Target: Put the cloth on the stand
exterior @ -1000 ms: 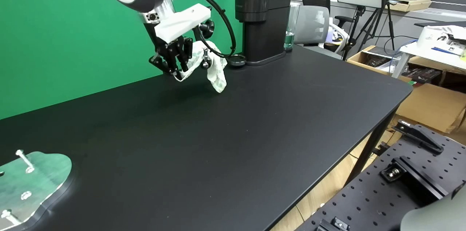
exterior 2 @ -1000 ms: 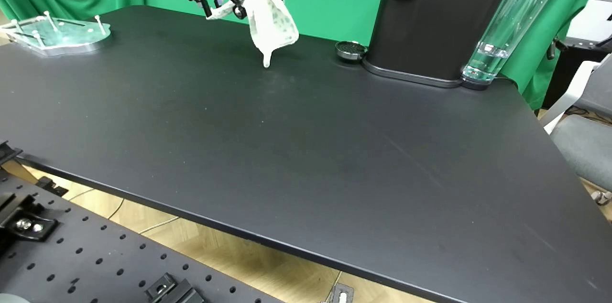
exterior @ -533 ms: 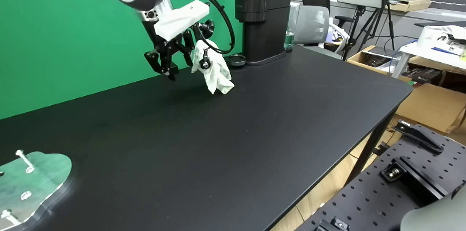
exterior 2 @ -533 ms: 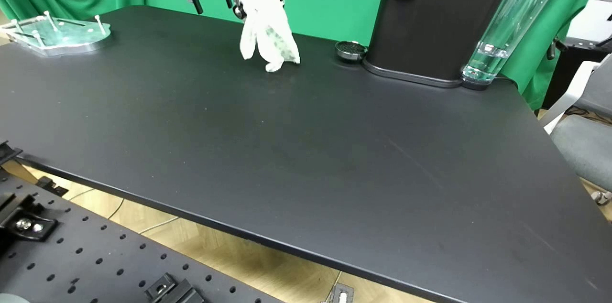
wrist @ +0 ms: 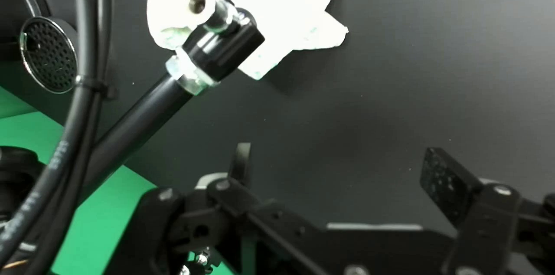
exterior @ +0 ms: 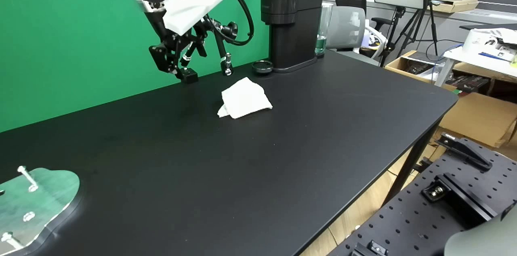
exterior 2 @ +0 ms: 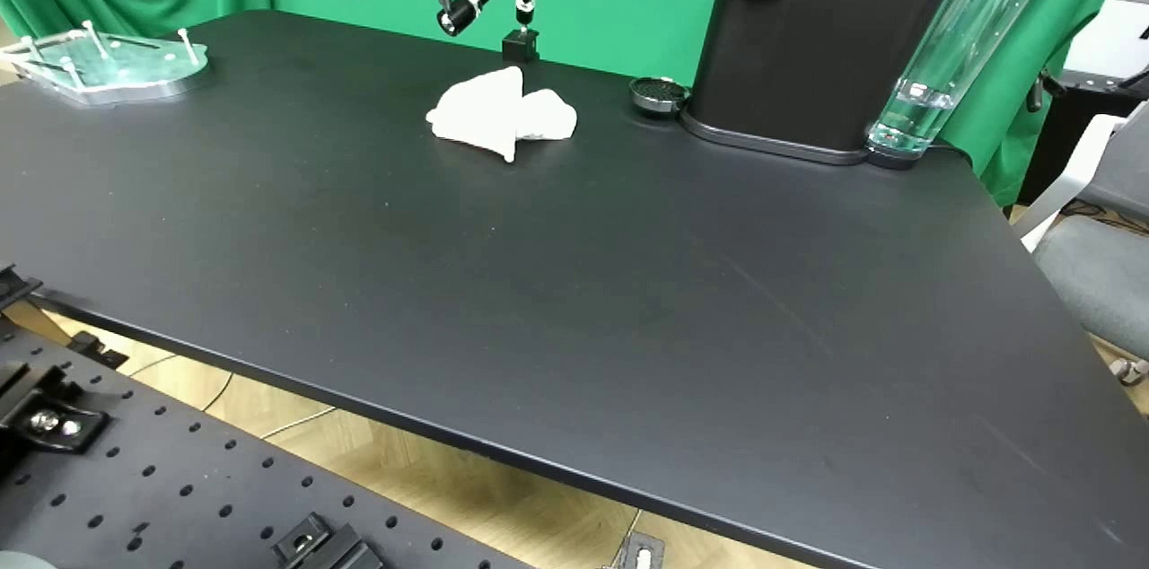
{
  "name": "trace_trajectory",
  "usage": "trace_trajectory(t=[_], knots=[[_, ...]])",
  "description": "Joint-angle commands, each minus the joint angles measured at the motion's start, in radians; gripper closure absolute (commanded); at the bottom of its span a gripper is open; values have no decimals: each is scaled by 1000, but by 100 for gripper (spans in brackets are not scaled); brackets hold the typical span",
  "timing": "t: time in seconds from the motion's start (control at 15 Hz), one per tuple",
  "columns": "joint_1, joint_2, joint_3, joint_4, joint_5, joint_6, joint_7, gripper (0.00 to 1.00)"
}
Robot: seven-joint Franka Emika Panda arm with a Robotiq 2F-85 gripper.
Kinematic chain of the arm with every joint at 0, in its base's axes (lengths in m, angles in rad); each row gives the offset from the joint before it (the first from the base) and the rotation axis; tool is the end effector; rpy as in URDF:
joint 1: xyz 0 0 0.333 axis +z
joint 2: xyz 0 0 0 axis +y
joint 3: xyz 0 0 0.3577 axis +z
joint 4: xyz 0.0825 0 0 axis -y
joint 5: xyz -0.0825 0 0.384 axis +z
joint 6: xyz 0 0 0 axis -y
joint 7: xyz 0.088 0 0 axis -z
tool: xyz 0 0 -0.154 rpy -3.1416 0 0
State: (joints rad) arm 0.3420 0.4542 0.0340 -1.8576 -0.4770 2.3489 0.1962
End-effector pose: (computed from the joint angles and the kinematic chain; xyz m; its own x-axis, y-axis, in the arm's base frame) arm 0.6293 0.2233 0.2730 0.8691 0.4923 0.0481 0.4530 -0.8312 0.3223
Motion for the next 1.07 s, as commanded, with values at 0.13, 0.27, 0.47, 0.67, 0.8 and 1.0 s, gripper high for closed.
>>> trace_trajectory(t=[0.13, 0.27, 0.47, 0.67, 0.8, 1.0], knots=[[-22, -80, -2, -62, -11, -47, -5, 0], [-28, -136, 7, -109, -4, -57, -1, 0], [-50, -220, 10, -183, -6, -67, -8, 0], [-80, -342, 18, -264, 11, -108, -15, 0], [-113, -407, 16, -313, 15, -128, -23, 0], [-187, -439, 1, -368, 68, -106, -70, 0]])
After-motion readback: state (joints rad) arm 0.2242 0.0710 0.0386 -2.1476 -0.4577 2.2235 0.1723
